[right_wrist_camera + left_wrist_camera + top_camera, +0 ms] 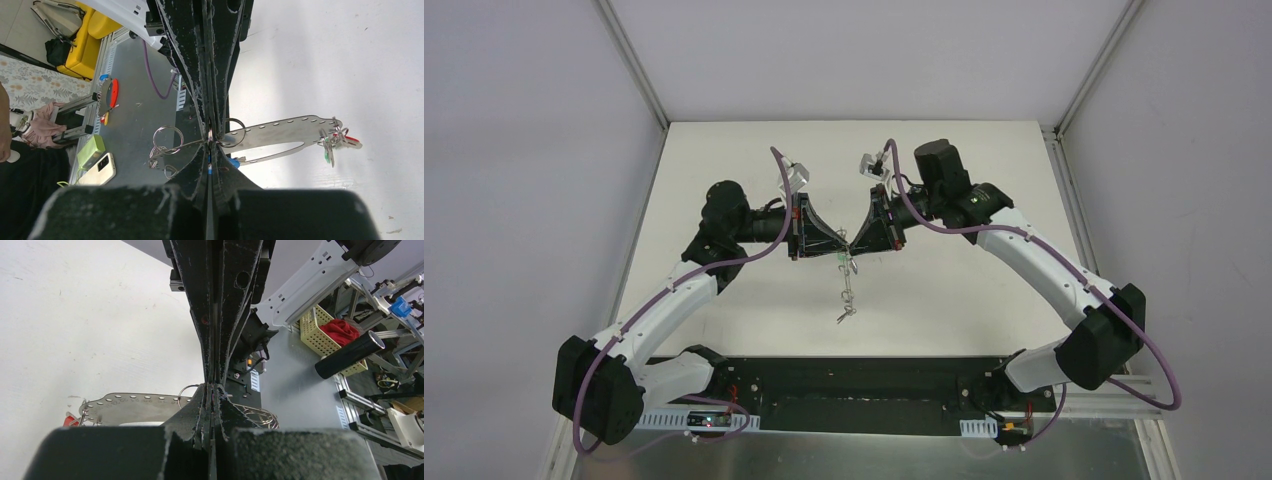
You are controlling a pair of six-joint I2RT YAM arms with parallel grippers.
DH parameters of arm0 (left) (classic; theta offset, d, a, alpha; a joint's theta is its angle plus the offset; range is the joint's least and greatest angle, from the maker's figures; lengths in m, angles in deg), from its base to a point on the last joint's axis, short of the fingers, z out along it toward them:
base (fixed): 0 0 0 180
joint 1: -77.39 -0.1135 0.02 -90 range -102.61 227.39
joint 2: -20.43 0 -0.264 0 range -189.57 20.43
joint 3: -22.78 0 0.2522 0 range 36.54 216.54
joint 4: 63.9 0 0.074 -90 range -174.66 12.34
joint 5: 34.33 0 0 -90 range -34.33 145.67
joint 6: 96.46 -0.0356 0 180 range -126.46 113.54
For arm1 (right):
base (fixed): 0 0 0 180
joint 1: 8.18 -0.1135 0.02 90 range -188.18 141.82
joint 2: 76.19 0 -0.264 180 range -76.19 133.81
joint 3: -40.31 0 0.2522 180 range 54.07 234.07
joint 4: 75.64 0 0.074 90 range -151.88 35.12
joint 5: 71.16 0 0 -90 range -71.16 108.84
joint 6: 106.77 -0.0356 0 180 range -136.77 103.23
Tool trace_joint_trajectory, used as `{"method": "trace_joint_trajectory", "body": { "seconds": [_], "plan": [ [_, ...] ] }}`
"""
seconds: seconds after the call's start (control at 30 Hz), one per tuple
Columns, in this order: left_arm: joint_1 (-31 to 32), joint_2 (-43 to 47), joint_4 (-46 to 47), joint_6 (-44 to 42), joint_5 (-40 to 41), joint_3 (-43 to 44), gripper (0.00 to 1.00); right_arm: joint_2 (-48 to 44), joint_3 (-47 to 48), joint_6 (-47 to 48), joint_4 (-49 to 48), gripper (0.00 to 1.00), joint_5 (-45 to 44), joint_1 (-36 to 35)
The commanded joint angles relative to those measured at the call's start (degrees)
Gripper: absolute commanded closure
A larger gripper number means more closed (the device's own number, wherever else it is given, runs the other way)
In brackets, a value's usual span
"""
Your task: Put the keys on the keyring
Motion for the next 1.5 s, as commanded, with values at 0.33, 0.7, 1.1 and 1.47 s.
{"method": "trace_joint_trajectory", "body": {
  "seconds": [0.33, 0.7, 1.1, 1.47],
  "plan": [
    [-0.7, 2.0, -15.8, -17.4, 0.1, 5.1, 0.75, 0.0, 4.2, 7.4, 6.6, 1.00, -7.0, -2.8],
    [-0.2, 2.7, -26.1, -29.5, -0.8, 6.4, 0.59, 2.3, 5.8, 10.4, 9.6, 1.00, -10.7, -6.5],
    [1.0, 2.8, -26.1, -33.7, -2.6, 4.3, 0.71, 3.2, 6.4, 9.7, 9.5, 1.00, -9.8, -6.9],
    [2.1, 1.9, -27.6, -33.9, -3.0, 4.4, 0.88, 3.4, 6.3, 9.7, 9.3, 1.00, -9.9, -6.9]
  ]
}}
